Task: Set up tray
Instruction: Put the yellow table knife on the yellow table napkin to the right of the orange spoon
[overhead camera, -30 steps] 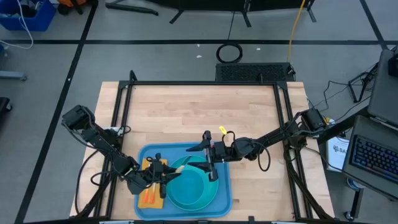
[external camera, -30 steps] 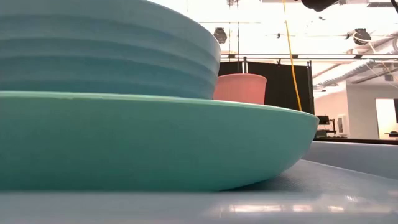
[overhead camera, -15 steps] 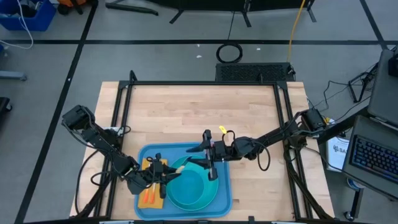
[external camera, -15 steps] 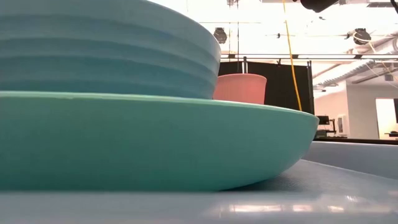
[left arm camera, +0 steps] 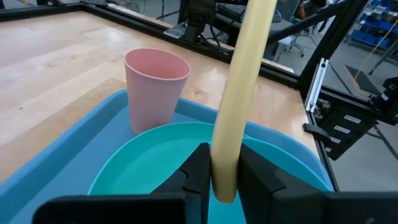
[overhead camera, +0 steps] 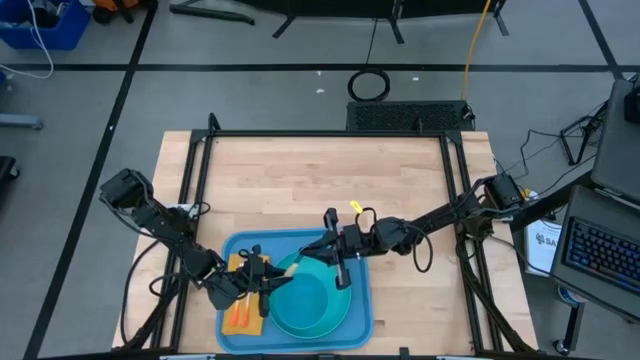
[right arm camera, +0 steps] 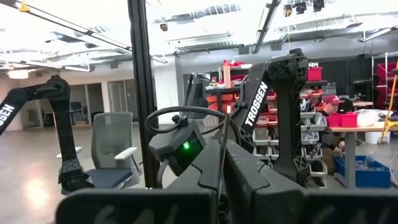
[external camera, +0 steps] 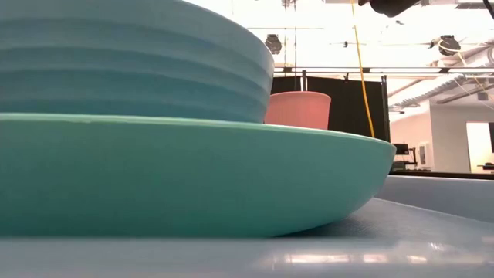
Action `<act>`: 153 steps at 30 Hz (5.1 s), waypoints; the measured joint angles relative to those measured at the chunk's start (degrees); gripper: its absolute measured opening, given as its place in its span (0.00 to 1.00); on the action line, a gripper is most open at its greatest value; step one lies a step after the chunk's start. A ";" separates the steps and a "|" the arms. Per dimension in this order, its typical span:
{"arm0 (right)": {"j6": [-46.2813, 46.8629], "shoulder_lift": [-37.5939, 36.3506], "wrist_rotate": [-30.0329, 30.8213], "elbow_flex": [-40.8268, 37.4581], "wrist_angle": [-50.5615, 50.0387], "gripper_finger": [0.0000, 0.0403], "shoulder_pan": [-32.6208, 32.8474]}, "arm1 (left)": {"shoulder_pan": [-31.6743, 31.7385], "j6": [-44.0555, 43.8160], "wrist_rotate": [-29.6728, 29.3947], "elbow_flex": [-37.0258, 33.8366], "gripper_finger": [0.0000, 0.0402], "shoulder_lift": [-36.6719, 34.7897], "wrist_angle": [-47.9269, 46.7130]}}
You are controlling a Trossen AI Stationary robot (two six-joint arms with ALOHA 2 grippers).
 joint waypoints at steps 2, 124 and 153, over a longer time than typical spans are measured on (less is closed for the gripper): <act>0.51 0.00 0.04 0.00 -0.17 0.01 -0.06 | 0.00 -0.96 0.32 0.00 0.16 0.00 -0.30; 31.89 31.93 -14.65 36.87 -19.22 0.00 -3.42 | -39.89 42.06 -40.00 0.00 0.20 -21.94 -4.25; 32.58 33.88 -6.94 36.80 -22.67 0.00 -1.27 | -38.88 40.55 -39.91 0.02 0.20 -21.94 -5.44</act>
